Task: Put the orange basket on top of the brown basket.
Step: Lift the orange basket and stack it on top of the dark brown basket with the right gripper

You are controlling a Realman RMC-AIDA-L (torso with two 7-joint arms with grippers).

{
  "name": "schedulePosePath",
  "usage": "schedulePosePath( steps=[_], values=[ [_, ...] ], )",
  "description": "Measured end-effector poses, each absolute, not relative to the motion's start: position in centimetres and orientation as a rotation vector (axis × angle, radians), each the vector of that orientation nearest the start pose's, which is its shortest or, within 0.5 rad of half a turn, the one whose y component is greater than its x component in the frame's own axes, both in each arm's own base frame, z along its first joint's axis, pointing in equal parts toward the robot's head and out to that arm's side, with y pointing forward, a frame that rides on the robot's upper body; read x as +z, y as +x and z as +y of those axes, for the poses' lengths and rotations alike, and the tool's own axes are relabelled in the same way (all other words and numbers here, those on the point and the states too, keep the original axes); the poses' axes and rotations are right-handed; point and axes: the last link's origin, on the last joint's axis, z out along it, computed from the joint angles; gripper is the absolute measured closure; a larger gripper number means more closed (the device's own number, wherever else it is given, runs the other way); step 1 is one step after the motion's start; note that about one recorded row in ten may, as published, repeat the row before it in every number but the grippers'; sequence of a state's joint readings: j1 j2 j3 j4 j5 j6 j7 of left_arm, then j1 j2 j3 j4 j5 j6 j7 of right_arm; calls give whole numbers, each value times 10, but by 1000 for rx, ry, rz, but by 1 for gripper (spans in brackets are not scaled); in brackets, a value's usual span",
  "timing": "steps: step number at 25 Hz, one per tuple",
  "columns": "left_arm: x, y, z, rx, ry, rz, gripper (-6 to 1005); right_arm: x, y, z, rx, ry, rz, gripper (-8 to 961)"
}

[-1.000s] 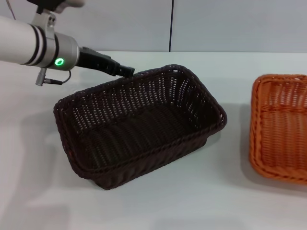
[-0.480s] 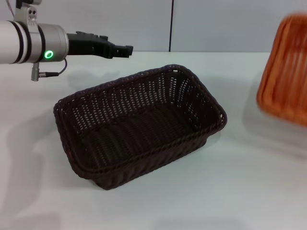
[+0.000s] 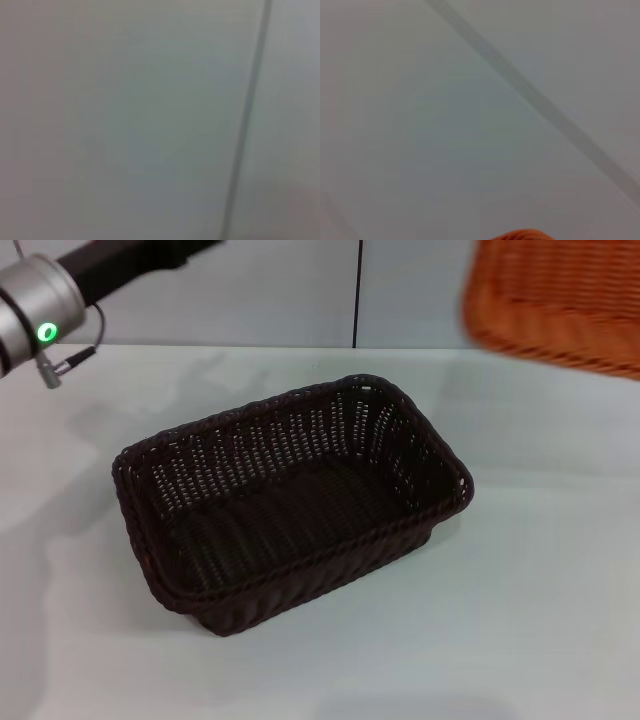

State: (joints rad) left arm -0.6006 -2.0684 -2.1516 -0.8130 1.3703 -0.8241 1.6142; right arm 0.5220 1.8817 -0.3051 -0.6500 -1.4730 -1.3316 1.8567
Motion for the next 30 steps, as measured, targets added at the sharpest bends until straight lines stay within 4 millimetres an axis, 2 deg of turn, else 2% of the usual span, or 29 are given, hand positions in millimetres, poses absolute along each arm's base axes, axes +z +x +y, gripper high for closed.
schedulePosePath(
  steps=[1,2,3,5,6,7,8,9,11,13,15,16,17,19,20,22,23,26,30],
  values=[
    [71,-210,445,-963,-1936,-688,138,196,282,398,1371,-1749,965,672],
    [71,-210,445,-963,-1936,-688,138,190,272,404,1357,-1804,956,671],
    [75,-214,444,-982,-1904,-684,138,190,272,404,1357,-1804,956,669],
    [83,-223,441,-1004,-1847,-684,138,173,250,416,1312,-1939,939,665],
    [89,-231,437,-1027,-1801,-693,138,157,231,422,1264,-2061,922,664],
    [89,-231,437,-1027,-1801,-693,138,157,231,422,1264,-2061,922,662],
    [93,-236,435,-1042,-1773,-705,138,141,216,425,1227,-2175,910,660],
    [96,-241,433,-1055,-1748,-721,138,141,216,425,1227,-2175,910,658],
    [98,-248,430,-1074,-1720,-745,138,119,199,425,1204,-2291,909,655],
    [97,-249,430,-1077,-1719,-747,138,112,196,425,1202,-2314,913,651],
    [96,-251,428,-1077,-1720,-749,137,96,187,424,1210,-2356,928,648],
    [94,-252,428,-1075,-1721,-752,137,82,182,423,1212,-2382,943,646],
    [94,-252,428,-1075,-1721,-752,137,82,182,423,1212,-2382,943,644],
    [91,-253,428,-1076,-1723,-767,138,58,180,422,1177,-2390,989,641],
    [91,-253,428,-1076,-1723,-767,138,58,180,422,1177,-2390,989,639],
    [85,-253,431,-1084,-1726,-790,138,36,184,425,1075,-2394,1047,636],
    [85,-252,431,-1085,-1727,-790,138,36,184,425,1075,-2394,1047,634],
    [85,-250,433,-1087,-1731,-787,137,17,195,425,956,-2397,1172,629],
    [83,-247,435,-1088,-1740,-784,137,17,204,423,940,-2372,1202,622]
  ],
)
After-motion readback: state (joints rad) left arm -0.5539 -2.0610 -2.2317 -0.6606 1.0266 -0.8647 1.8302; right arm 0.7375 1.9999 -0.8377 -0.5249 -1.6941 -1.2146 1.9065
